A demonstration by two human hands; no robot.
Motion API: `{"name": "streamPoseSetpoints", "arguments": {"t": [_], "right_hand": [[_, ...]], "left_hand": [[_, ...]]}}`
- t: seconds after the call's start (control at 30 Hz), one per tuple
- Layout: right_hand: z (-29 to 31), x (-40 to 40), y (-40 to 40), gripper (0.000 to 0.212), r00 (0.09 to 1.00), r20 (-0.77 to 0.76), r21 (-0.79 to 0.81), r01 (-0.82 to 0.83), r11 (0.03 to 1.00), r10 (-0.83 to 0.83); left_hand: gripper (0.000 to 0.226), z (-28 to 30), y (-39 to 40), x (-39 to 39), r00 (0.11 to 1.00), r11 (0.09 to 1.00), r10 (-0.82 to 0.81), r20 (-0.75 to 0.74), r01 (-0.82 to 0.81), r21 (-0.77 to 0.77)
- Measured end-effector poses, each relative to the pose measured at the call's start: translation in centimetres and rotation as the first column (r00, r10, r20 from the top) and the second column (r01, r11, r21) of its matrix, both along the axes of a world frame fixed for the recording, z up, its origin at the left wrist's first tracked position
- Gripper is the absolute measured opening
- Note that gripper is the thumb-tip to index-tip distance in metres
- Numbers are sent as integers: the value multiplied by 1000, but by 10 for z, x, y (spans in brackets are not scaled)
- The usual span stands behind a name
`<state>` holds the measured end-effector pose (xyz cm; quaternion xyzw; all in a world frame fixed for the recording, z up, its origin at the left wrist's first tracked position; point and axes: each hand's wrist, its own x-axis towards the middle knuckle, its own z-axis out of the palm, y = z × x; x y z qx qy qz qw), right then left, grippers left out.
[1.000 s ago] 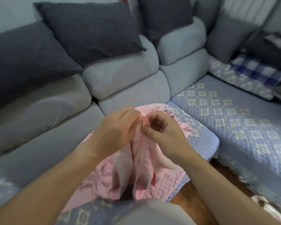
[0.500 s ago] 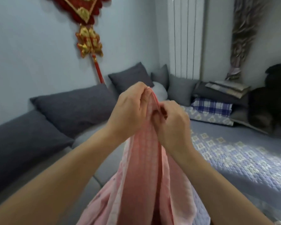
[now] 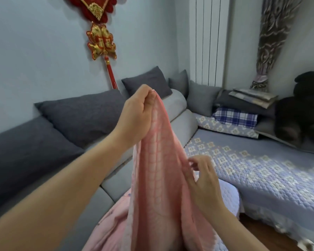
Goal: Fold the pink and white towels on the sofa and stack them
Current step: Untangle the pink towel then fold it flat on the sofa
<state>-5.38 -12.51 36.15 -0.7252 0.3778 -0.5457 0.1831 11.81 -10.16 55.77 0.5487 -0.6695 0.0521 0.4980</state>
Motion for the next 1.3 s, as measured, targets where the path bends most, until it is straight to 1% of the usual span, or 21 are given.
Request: {"name": "streamPoseSetpoints", "arguments": {"t": [0.03,0.1,0.13,0.17,0.2,0.33,0.43,0.5,0.6,0.7,0.8,0.83,0.9,0.93,0.97,1.0,1.03,1.13,1.2,1.23,1.3], "right_hand": [[-3,2,2,2,999,-25,45,-23,999,25],[-7,10,6,11,988,-149,158,-26,987,50],[-8,14,9,10,978,-204,207,-5,978,48],[-8,19,13,10,972,-235,232,27,972,29],[-7,22,16,13,972,-233,233,55,971,1],[1,34,12,23,984,-174,154,77,985,-49],[9,44,3,22,974,-213,108,100,989,-76],[17,45,-4,21,967,-222,75,142,987,-122],[30,35,-18,18,953,-212,-38,215,976,-218],[28,25,-20,20,943,-202,-86,251,964,-263],[2,17,-4,24,952,-168,-88,245,965,-257],[-10,14,1,30,954,-179,-102,223,969,-239],[-30,5,7,55,954,-228,-209,148,967,-195],[-36,2,9,64,950,-258,-273,100,957,-173],[-41,0,12,67,946,-281,-312,70,948,-162],[-44,-1,16,64,935,-318,-325,50,944,-158],[-50,1,18,56,918,-360,-315,48,948,-166],[-68,12,24,26,856,-487,-223,69,972,-172],[-77,24,26,3,854,-495,-175,85,981,-162],[-78,30,26,7,860,-487,-134,99,986,-153],[-82,42,25,20,855,-507,7,128,992,-107]], "left_hand": [[27,2,0,3,1000,1000,0,17,1,-9],[28,5,0,6,998,999,2,64,0,-32],[28,6,0,7,996,999,8,90,-5,-42],[28,6,0,7,993,999,16,114,-10,-53],[28,6,1,7,991,998,21,133,-12,-66],[28,8,5,5,988,996,8,157,5,-85],[26,7,8,1,982,996,-2,188,18,-83],[25,7,10,1,976,995,-3,220,25,-97],[24,5,12,4,962,994,6,274,25,-111],[23,2,8,12,949,989,81,303,-39,-143],[22,2,1,21,941,980,168,293,-128,-151],[22,2,0,22,935,978,189,300,-152,-141],[22,2,-3,24,927,977,209,311,-184,-108],[22,1,-4,25,927,976,218,306,-199,-92],[22,0,-6,25,928,974,228,296,-214,-79],[22,0,-9,26,929,971,238,282,-228,-70],[23,-1,-12,26,932,969,247,265,-239,-64],[25,1,-20,22,945,966,260,200,-254,-53],[27,3,-25,18,952,967,253,173,-248,-51],[28,4,-27,15,954,968,249,167,-244,-50],[29,8,-32,10,954,969,246,173,-243,-41]]}}
